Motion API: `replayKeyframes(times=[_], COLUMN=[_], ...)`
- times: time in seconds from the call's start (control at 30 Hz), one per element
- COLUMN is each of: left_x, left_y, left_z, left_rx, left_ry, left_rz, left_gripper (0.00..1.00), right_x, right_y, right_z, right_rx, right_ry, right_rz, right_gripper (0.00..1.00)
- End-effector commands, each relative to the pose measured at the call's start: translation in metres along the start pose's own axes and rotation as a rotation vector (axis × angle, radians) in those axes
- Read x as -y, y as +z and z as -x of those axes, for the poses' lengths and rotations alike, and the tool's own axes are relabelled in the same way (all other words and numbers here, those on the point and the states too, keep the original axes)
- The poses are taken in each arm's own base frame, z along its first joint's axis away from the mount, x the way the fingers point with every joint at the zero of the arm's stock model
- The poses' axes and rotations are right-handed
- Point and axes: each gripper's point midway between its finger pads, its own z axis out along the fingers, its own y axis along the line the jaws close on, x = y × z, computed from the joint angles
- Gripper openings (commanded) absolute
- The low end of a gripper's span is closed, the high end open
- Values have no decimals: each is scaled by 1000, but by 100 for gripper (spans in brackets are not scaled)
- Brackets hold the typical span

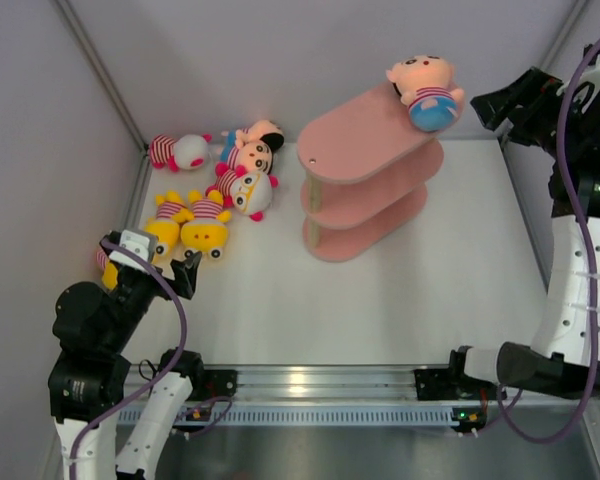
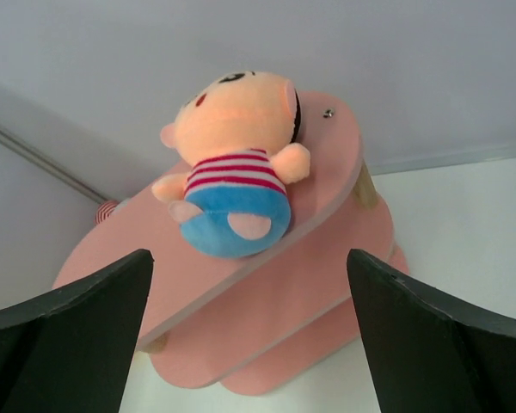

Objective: Place and organize the stuffed toys onto the shelf

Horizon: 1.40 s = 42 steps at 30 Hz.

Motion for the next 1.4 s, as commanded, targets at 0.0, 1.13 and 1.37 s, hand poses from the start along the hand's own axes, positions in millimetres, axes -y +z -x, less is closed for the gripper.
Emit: replayKeyframes(times=[0.0, 1.13, 1.37], left_x=[-2, -4, -6], left_y=[-1, -4, -4], left_z=[3, 5, 5], left_rx=[19, 29, 29], left_ry=[18, 15, 21], left_rz=[9, 28, 33], left_gripper=[90, 91, 91], right_x=[-2, -37, -31], right_y=[-9, 69, 71], right_z=[0, -93, -94], right_rx=[61, -197, -205], right_ry=[-17, -198, -196], right_rz=[-3, 46, 30], right_gripper=[92, 46, 47])
